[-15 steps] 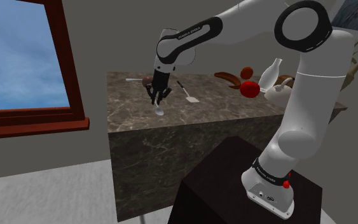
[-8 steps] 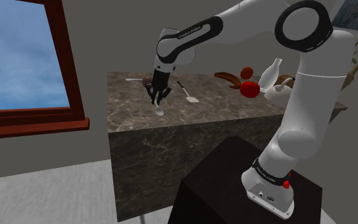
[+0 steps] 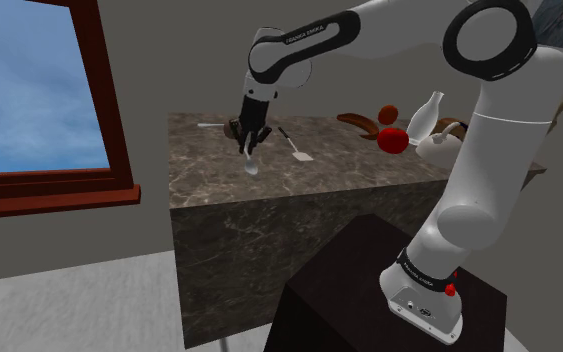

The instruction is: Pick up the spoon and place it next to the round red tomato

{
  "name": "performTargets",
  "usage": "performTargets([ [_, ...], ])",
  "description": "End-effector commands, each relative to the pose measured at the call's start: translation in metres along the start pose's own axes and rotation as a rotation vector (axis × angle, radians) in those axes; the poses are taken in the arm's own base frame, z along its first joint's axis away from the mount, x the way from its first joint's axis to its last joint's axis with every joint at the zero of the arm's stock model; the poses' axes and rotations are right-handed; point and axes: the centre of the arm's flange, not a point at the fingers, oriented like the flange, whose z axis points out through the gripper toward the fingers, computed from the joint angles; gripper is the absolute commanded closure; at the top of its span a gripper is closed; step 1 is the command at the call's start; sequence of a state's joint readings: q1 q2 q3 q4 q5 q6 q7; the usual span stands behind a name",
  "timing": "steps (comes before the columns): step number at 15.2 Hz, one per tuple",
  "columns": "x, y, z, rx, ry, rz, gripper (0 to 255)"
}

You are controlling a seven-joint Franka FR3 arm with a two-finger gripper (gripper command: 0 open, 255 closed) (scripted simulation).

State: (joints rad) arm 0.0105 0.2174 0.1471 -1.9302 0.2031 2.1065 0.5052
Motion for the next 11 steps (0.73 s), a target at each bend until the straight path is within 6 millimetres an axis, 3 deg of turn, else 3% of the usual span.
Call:
performTargets([
  [1, -0.002, -0.002, -0.01, 0.0, 0.0, 0.0, 255],
  [11, -0.009, -0.01, -0.061, 0.0, 0.0, 0.0, 255],
])
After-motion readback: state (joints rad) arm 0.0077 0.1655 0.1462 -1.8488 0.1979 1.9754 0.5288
